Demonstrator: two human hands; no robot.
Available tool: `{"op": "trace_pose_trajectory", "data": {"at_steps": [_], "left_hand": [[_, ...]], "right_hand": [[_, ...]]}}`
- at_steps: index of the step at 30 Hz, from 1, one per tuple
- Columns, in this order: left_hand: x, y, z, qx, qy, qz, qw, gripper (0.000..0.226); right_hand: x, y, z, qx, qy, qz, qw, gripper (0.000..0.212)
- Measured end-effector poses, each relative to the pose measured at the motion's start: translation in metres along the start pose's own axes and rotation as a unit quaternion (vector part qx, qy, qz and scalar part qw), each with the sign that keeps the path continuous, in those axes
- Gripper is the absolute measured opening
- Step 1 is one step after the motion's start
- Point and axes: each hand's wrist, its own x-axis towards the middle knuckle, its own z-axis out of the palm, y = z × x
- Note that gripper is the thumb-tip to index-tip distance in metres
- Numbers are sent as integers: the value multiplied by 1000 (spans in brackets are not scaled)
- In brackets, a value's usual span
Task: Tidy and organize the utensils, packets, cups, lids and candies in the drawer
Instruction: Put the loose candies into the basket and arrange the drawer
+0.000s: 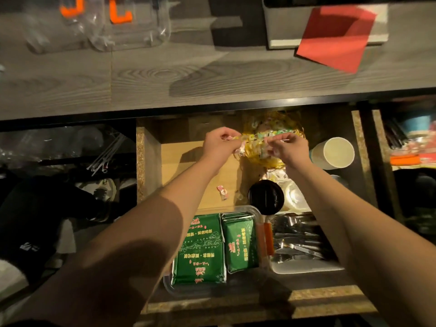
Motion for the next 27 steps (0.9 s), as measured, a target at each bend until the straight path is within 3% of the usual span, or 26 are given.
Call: {"op": "trace_pose_trajectory", "data": {"at_steps": [2, 5, 8, 13, 19, 23, 27], "left_hand": [[5, 11, 19, -3, -32, 5, 999, 29], [13, 18, 37, 12, -73, 5, 997, 45], [19, 14, 38, 14, -65, -5, 998, 46], [8, -6, 11, 74, -60, -8, 995, 36], [-13, -42, -15, 121, -83, -28, 989, 31], [-19, -52, -11, 100, -123, -69, 985, 30], [-16, -58, 8, 111, -224, -133, 959, 37]], "right_hand": [[5, -6, -6, 10, 22, 7, 1000, 14], [15, -8, -13, -59, 34, 0, 998, 36], [17, -10, -16, -120, 13, -26, 992, 50], [-9, -6, -12, -206, 14, -110, 972, 40], [-24, 19, -7, -355, -14, -201, 913, 28], [-23, 25, -13, -472, -105, -185, 856, 29], [-12, 24, -35, -544, -234, -100, 800, 41]]}}
